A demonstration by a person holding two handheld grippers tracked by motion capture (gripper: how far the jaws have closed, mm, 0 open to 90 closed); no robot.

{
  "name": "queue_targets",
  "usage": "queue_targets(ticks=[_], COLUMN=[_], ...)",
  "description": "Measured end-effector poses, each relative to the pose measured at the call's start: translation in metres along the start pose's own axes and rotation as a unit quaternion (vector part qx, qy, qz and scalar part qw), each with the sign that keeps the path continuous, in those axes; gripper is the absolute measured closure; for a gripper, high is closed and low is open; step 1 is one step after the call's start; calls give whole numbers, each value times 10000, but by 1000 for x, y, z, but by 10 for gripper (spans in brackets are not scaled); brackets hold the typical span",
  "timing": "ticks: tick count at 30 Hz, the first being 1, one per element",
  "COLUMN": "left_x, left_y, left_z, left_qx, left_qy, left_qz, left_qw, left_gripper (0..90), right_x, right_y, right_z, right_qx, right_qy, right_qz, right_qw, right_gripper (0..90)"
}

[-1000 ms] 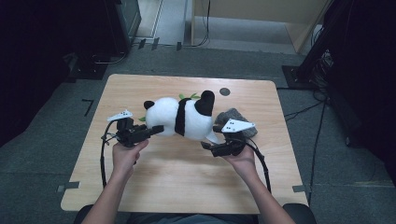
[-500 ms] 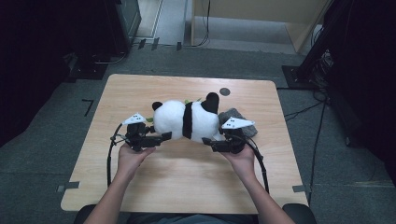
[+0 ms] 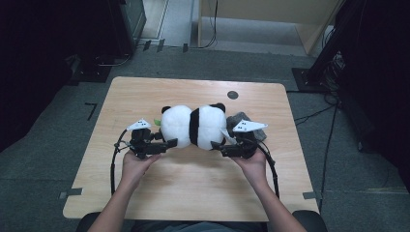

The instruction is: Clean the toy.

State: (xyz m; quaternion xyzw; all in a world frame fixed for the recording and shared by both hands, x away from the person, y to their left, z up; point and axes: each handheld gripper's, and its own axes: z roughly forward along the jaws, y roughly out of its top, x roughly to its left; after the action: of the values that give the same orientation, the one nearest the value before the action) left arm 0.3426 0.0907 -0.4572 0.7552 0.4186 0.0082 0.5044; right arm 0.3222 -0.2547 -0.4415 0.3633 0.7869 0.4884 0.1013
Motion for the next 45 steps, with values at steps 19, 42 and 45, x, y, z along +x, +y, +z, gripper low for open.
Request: queue_targets(ticks=[19,42,45], left_x=[7,8,11], left_y=[-5,3,3], left_z=[0,-4,-4], left_qx=[-114,-235,-275], left_qy=[229,393,418], left_qz=[-36,144,126], left_qw=[9997,9988,9987], left_gripper=[281,258,265], right_x=[-3,-48,-56], right_y=[-4,-11,-17], right_z=[4,-32,-31], right_qx=[73,-255,-343], right_qy=[-172,-1090,-1335], right_qz=[-260,60,82], right_qw=[9995,9937,9904], right_gripper=[297,306,309])
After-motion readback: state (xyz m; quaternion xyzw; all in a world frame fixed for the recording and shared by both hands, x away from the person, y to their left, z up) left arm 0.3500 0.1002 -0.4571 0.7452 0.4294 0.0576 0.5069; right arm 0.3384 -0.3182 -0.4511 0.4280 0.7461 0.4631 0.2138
